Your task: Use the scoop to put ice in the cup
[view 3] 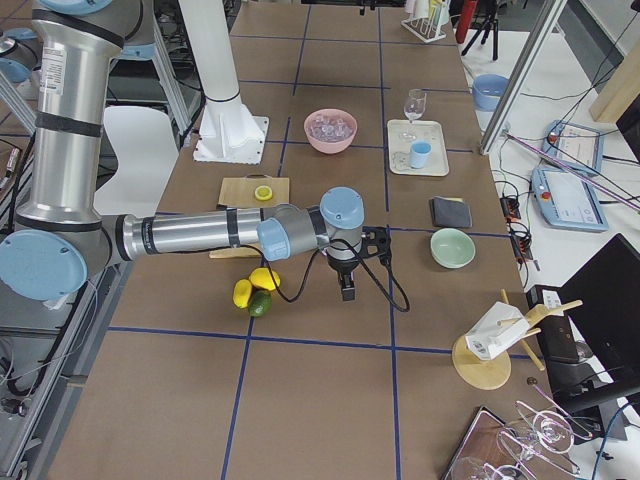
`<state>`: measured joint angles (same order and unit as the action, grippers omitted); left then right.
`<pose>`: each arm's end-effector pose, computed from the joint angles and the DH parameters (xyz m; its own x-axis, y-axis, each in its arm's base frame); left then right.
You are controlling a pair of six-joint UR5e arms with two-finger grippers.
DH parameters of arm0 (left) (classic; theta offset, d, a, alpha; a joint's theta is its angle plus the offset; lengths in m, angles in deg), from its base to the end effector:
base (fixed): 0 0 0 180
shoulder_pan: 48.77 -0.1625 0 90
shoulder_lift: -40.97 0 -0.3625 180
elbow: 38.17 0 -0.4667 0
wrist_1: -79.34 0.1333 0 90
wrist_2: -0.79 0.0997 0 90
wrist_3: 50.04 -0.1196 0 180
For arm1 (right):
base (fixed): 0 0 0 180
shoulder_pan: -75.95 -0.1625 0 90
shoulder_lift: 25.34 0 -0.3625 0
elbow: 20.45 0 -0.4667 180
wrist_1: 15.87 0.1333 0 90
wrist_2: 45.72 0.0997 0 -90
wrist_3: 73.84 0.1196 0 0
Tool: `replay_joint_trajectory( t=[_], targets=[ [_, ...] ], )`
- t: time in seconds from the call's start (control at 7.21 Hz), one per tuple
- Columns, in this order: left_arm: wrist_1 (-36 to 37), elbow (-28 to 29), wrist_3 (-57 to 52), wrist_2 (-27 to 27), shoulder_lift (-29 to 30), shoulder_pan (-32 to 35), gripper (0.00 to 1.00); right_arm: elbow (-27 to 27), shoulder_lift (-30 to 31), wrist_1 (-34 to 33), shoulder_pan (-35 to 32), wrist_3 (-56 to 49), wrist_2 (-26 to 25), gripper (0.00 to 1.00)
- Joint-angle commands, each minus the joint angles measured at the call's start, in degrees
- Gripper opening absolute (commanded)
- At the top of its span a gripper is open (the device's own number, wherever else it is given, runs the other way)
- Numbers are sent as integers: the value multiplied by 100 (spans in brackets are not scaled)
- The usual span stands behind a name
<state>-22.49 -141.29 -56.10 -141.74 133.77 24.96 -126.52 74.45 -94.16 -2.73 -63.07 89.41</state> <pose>0.1281 -0.5758 0.4145 0.4516 0.6119 -0.6493 -0.2973 0.7894 0.5372 -0.0551 -0.5225 0.5181 0.6723 -0.1726 0.7199 0.0622 0.9822 0.1775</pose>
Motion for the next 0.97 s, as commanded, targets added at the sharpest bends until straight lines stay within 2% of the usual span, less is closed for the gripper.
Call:
replay_joint_trajectory(
  t=[0.0, 0.14, 0.28, 0.42, 0.55, 0.69, 0.83],
  targets=[
    [-1561, 63, 35, -11, 44, -1023, 100, -44, -4, 59, 80, -12, -47, 100],
    [-2403, 90, 35, 58, 71, -1584, 100, -106, 31, 59, 81, -30, -39, 100],
    [-3316, 412, 35, 59, 236, -1999, 100, -106, 31, 50, 89, 4, -22, 100],
    [-3926, 755, 43, 155, 621, -2264, 100, -150, 31, 50, 89, 14, 31, 100],
    [-3993, 776, 70, 991, 1051, -2884, 100, -168, 31, 59, 89, -13, 275, 100],
    [-4011, 828, 70, 1539, 1230, -3317, 100, -220, 31, 24, 150, 39, 347, 100],
    [-4011, 924, 52, 1588, 1371, -3600, 100, -238, 31, 50, 247, 23, 348, 100]
  ],
)
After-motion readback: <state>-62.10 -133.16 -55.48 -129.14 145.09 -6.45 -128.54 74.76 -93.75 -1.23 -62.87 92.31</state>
